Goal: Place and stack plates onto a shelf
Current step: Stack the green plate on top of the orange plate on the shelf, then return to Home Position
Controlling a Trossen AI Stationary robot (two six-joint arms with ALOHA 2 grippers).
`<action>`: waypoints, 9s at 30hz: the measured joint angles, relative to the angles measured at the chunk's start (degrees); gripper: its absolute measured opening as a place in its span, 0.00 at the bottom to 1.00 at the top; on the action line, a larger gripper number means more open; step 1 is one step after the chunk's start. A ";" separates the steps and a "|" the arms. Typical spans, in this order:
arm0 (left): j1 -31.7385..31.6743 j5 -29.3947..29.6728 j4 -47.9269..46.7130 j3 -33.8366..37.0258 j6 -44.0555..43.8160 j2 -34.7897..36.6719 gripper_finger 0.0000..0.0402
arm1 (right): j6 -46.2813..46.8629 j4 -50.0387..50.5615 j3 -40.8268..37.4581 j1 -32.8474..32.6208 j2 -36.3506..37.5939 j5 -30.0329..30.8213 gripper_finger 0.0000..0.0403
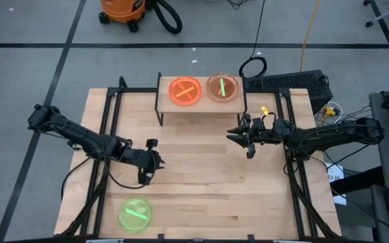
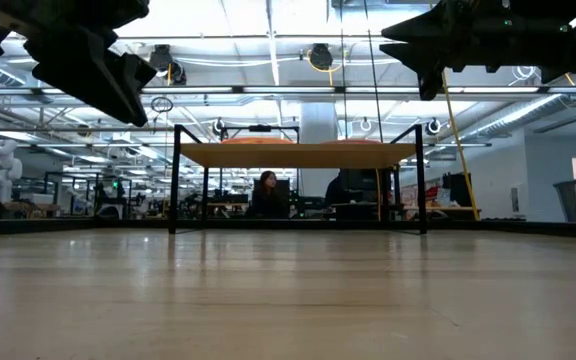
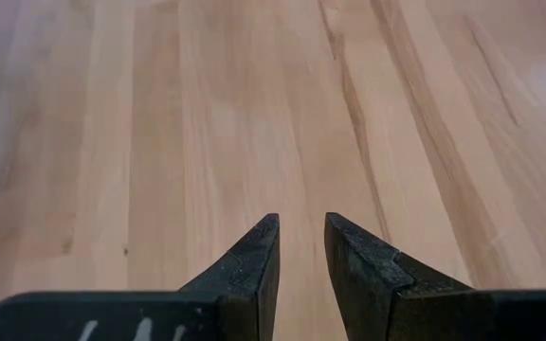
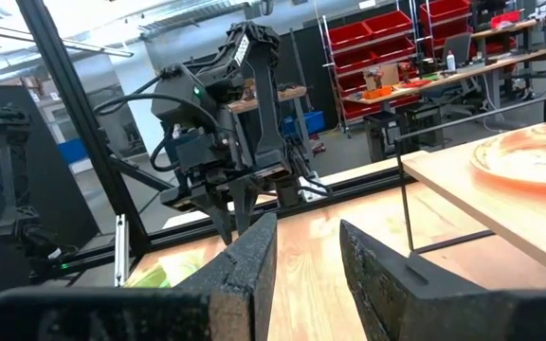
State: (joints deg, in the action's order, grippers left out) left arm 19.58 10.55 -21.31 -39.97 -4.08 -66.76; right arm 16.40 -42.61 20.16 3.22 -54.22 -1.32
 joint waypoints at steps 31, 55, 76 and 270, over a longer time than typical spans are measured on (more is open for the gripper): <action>3.74 -9.05 15.88 18.19 -15.06 0.02 0.24 | 1.56 0.04 0.02 0.00 -0.02 -0.06 0.25; 18.07 -20.65 7.95 16.06 -30.48 0.02 0.41 | 1.80 0.09 0.02 -0.35 -0.02 -0.22 0.25; 23.06 -16.30 12.67 15.80 -37.46 -8.74 0.36 | 1.96 0.84 0.02 -0.35 -0.02 -0.22 0.25; -53.88 -35.56 36.19 39.41 0.96 66.40 0.28 | -23.05 26.22 -19.26 4.68 53.53 5.80 0.25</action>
State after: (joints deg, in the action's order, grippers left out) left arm -34.30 -25.02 14.87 -0.56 -3.11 -0.36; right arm -6.66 -16.39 0.91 7.90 -0.69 4.47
